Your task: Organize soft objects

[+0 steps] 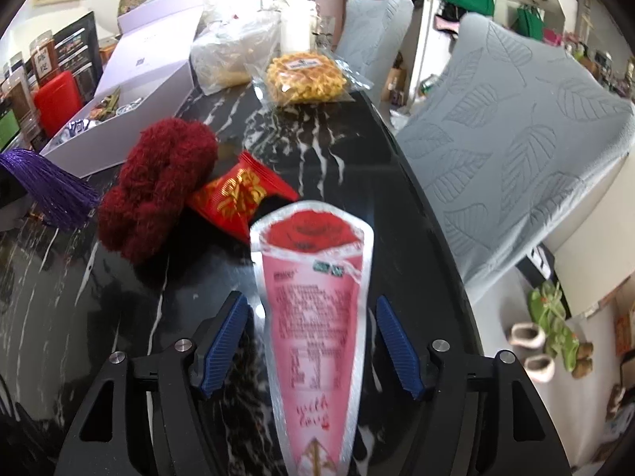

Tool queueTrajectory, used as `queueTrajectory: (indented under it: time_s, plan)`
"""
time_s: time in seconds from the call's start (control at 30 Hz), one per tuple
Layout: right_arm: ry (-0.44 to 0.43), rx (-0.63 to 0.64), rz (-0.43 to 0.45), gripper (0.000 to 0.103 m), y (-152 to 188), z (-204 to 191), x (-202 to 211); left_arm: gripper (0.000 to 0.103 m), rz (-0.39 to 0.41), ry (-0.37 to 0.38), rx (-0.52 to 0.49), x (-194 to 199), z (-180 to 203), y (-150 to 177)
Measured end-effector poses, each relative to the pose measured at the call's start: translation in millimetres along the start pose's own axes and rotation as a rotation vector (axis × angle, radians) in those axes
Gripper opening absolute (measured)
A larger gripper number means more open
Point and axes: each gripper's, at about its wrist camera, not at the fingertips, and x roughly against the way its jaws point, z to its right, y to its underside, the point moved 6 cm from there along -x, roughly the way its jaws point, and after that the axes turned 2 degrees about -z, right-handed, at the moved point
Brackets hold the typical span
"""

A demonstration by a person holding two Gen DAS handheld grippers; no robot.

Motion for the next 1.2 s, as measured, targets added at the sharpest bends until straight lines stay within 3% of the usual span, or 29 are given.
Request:
queueTrajectory:
  time_s: [0.03,0.23,0.3,0.43,0.73,1.2]
  plan:
    - [0.0,0.006,0.017,0.046,-1,-1,1,0.062,-0.001,-0.002,0.003,0,-1,0]
    - [-0.006,-0.009,0.049,0.03,-3,0,3,0.062,-0.003,-0.001,0.008,-1,-3,2]
    - [0.026,-0.01,0.054,0.03,-2,1,4,0.062,-0.002,0.0,0.007,0,-3,2]
    - [-0.01,-0.045,0.054,0.03,1,2,9,0.062,0.005,-0.004,0.011,3,-5,3]
    - [0.0,-0.062,0.082,0.03,1,0,31,0.062,0.006,-0.016,0.013,5,-10,4]
    - [-0.072,0.023,0.183,0.03,-19,-46,73,0.062,0.044,-0.072,0.043,35,-33,10]
